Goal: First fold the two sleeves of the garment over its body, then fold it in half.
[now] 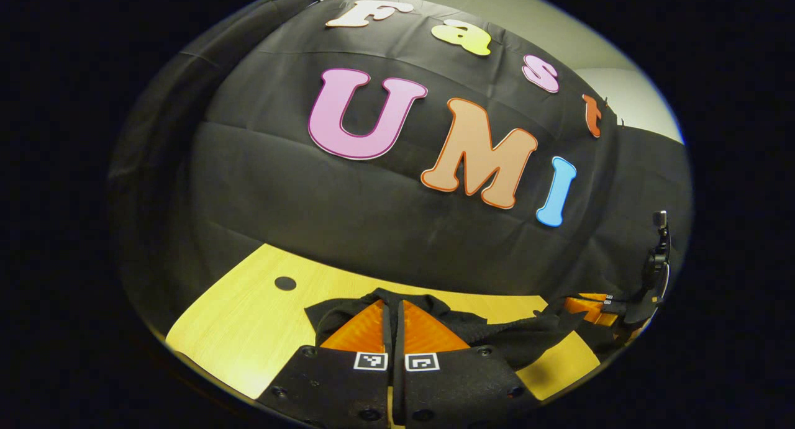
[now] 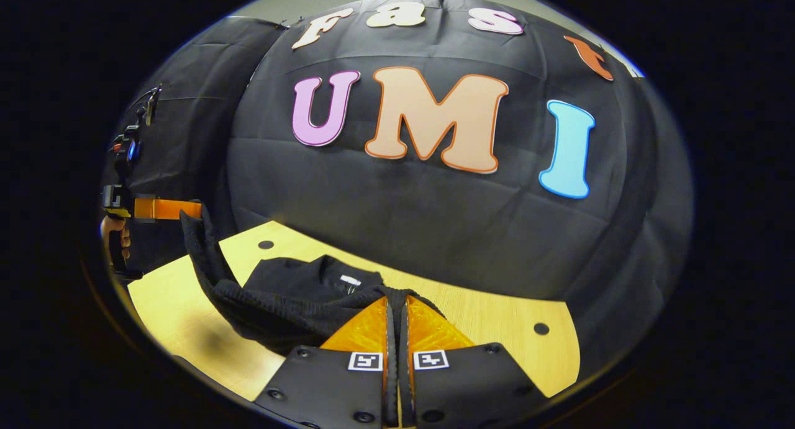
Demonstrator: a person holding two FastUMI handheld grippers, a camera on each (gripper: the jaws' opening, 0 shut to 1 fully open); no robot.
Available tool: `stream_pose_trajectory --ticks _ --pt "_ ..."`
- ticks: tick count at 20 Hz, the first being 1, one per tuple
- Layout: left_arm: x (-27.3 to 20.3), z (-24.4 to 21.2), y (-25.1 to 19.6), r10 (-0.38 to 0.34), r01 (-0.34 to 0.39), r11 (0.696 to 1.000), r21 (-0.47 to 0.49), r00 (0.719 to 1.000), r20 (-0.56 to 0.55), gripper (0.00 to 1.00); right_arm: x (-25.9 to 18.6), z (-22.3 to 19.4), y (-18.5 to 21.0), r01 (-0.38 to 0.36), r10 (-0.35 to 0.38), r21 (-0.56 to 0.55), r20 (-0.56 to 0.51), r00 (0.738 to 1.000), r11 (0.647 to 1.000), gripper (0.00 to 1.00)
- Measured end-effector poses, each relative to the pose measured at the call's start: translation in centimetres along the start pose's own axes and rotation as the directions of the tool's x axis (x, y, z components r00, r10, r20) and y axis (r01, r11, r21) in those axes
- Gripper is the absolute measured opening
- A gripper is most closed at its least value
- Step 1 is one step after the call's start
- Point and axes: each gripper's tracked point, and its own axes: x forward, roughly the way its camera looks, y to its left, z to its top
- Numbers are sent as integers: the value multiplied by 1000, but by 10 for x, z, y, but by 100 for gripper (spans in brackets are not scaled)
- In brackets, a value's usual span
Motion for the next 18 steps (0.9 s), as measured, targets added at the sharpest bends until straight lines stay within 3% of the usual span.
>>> stream_pose_trajectory --ticks 8,13,16,18 --pt "103 20 16 44 -45 998 40 999 11 0 98 27 -29 0 0 33 10 1000 999 4" --pt "160 -27 44 120 -121 993 -9 991 -54 0 173 -22 -43 16 -10 60 -85 996 998 4" --pt "183 -62 59 165 -163 986 25 980 -113 0 202 -50 -46 15 -6 69 -134 991 997 4" --pt "189 -78 63 170 -165 985 44 973 -155 0 211 -60 -46 8 5 91 -148 989 996 9"
